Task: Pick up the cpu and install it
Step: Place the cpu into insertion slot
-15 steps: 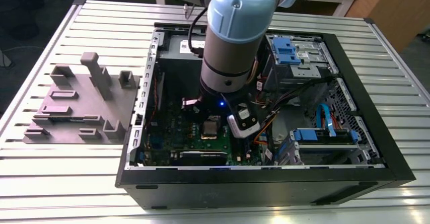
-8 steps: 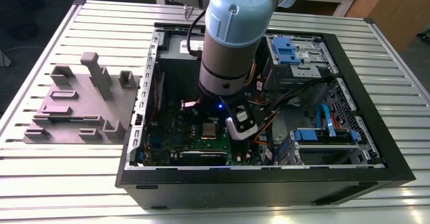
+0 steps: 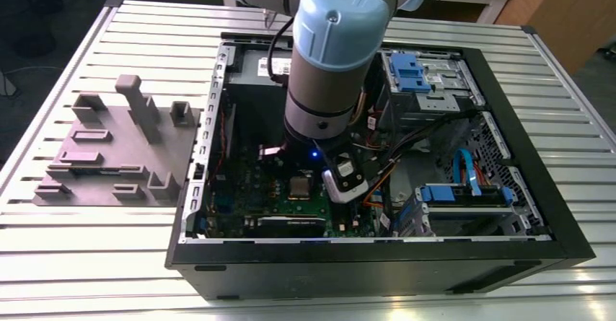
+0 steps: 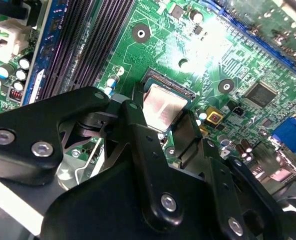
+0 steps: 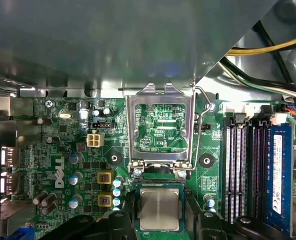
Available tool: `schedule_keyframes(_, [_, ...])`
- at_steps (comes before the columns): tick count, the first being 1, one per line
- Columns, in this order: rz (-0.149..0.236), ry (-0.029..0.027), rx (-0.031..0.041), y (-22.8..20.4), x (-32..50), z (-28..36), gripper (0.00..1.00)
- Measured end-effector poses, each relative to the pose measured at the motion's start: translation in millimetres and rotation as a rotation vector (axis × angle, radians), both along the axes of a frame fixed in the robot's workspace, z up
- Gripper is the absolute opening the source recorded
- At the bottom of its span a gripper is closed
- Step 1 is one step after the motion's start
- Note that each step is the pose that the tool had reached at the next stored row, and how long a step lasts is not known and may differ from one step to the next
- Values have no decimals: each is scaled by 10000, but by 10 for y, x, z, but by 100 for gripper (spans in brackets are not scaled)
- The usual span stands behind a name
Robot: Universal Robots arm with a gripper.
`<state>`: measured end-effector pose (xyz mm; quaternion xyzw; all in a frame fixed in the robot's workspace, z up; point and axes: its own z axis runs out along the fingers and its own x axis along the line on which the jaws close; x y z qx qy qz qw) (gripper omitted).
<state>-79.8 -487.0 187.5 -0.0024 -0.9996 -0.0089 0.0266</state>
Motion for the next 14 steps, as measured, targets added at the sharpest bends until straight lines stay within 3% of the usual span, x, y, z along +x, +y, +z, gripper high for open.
schedule_keyframes(14, [-12, 0, 0, -9, -3, -13, 47])
